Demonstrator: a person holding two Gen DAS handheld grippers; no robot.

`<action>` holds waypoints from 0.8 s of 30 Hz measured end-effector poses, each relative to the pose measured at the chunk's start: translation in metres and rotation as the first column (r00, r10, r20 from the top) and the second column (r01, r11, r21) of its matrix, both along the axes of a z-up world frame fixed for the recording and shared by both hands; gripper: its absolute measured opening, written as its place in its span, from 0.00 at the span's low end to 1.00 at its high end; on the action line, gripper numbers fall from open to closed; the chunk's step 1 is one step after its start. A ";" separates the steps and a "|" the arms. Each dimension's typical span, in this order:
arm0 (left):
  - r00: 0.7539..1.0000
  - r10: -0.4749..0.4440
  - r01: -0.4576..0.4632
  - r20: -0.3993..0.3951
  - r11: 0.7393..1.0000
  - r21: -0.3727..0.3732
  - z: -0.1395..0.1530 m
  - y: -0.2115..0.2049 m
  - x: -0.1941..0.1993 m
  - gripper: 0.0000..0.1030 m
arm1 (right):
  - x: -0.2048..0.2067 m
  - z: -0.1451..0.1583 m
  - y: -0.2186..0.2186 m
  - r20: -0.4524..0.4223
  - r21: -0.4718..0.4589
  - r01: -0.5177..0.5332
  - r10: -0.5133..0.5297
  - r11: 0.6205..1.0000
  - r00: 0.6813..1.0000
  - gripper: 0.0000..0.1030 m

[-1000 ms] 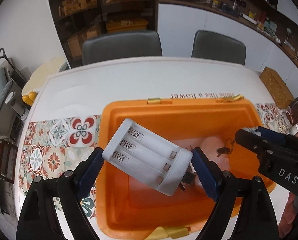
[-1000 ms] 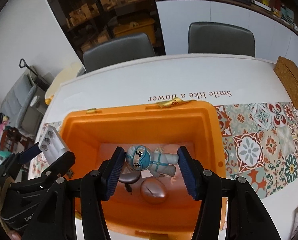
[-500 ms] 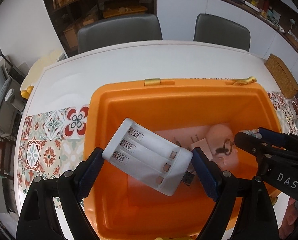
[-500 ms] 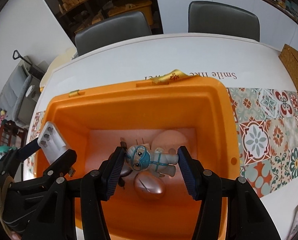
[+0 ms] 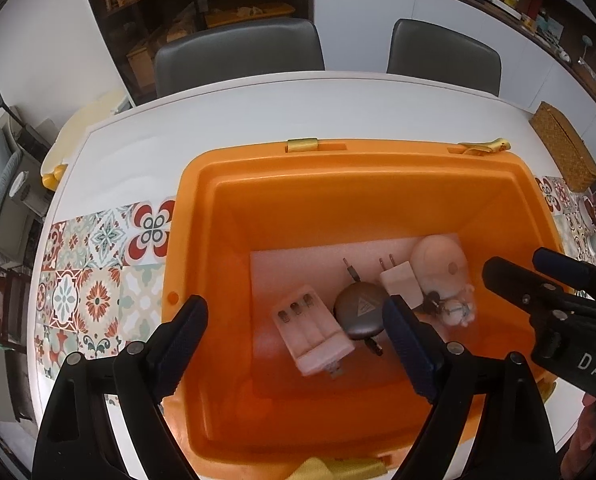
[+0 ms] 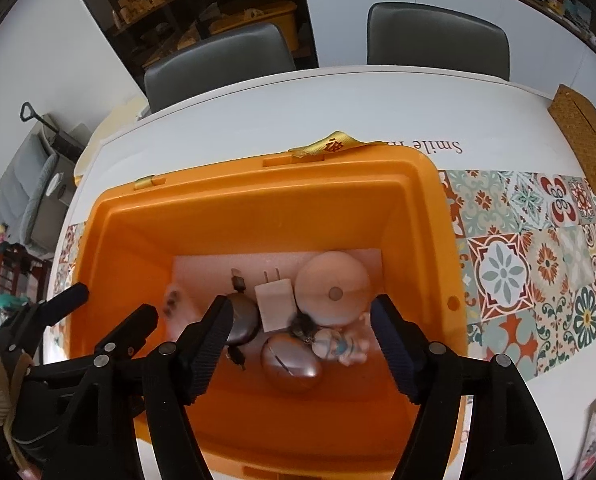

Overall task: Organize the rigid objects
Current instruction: 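Open both grippers to drop the charger and doll into the crate, then withdraw both open grippers up from the crate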

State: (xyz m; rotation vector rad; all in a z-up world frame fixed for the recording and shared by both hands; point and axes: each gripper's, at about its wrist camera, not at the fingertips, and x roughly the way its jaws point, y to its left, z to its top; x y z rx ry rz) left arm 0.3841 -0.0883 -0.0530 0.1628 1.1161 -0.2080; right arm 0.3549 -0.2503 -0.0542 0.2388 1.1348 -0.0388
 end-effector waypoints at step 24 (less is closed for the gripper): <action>0.985 0.113 -0.108 0.131 0.993 -0.043 0.051 0.030 -0.061 0.98 | -0.055 0.040 0.007 0.103 -0.018 0.021 -0.019 1.000 0.994 0.70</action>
